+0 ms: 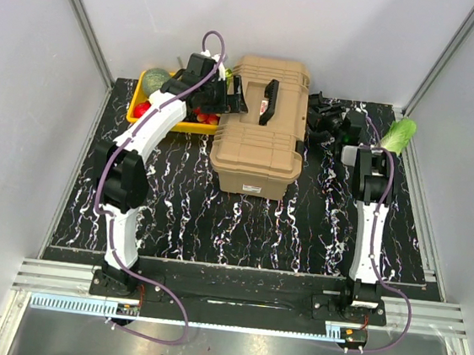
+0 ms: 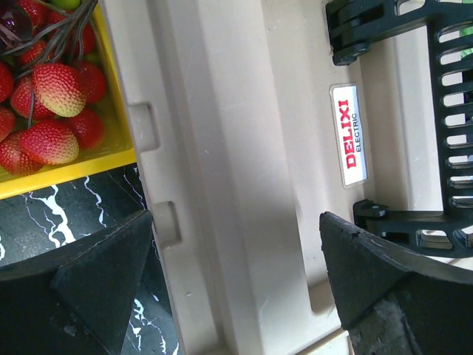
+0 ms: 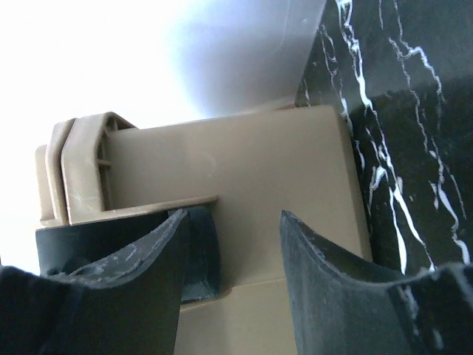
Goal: Pack the tool kit
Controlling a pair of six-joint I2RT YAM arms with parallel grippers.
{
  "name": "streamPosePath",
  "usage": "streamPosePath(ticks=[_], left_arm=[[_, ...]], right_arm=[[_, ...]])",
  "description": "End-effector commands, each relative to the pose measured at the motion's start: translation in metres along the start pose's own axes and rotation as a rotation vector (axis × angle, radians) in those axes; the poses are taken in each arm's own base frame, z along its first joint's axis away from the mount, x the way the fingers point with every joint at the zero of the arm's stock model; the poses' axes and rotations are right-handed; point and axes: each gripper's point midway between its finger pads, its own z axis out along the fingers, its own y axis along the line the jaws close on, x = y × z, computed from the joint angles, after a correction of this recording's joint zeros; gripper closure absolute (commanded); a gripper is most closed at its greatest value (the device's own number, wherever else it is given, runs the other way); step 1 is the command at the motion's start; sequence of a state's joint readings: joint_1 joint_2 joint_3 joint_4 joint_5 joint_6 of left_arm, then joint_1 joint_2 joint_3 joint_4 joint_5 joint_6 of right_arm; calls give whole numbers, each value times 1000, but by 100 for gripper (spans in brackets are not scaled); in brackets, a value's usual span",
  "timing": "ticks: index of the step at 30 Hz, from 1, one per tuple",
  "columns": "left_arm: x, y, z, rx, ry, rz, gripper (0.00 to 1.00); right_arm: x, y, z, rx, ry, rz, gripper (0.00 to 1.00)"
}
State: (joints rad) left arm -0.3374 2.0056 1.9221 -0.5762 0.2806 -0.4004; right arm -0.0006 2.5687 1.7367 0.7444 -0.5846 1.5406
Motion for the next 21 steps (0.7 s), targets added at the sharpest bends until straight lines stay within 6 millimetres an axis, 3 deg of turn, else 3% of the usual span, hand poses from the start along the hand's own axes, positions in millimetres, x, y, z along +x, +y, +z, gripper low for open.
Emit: streamPosePath(ticks=[1,11,16,21], left_arm=[[-21,-11,-12,34,-73,17,1],[-19,-11,-13,33,-69,2,1],[-17,-11,-13,36,-63,-4,1],[-17,-11,-12,38,-60,-6,1]], right_arm=[[31,58,7,-220,62,4,42],[37,93,-8,-353,32,61,42],[40,96,-11,-370,35,95,41],[47,96,-14,-368,51,132,30]])
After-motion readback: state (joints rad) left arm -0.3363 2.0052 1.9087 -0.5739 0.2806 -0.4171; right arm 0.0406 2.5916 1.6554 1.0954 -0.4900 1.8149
